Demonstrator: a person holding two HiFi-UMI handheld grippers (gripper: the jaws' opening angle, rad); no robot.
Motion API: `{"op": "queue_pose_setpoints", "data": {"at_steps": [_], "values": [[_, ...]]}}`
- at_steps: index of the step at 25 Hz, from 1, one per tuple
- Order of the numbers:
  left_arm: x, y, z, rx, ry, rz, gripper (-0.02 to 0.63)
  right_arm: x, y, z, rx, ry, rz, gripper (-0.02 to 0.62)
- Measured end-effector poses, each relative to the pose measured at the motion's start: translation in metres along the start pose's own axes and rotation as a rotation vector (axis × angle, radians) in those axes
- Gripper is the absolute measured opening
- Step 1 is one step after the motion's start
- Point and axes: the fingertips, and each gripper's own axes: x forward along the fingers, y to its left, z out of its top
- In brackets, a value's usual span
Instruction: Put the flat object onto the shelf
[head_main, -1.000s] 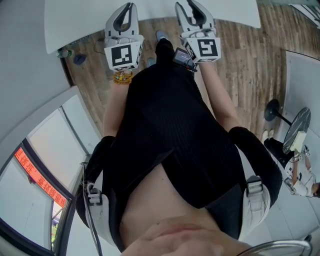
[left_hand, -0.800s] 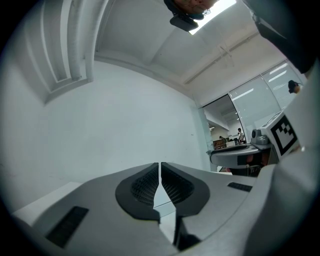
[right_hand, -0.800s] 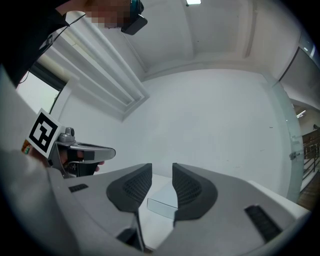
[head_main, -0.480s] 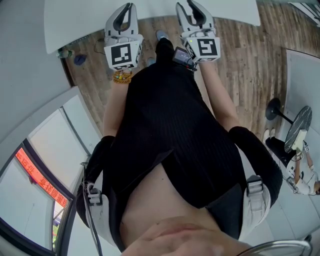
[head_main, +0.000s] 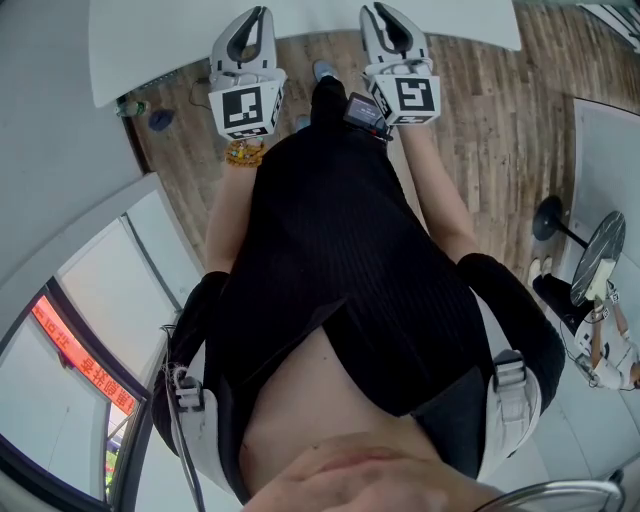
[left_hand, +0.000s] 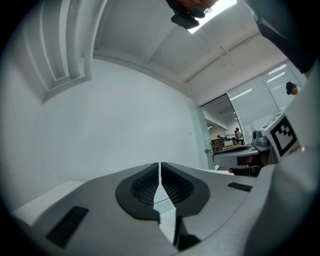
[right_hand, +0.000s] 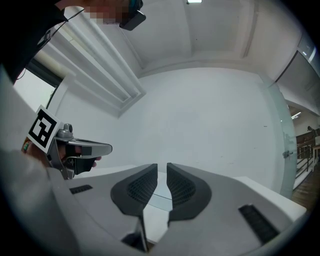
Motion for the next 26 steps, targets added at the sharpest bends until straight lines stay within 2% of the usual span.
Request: {"op": "queue_pose_setpoints", "data": {"at_steps": [10, 26], "values": [[0.002, 0.006, -0.003, 0.010, 0.010, 0.014, 0.025, 0.007, -0.011, -0.009, -0.005, 0.025, -0.020, 0.049], [0.008, 0.034, -0.015, -0.003, 0.050, 0.119, 0.025, 0.056, -0.016, -0.013, -0.023, 0.049, 0.069, 0.046]]}}
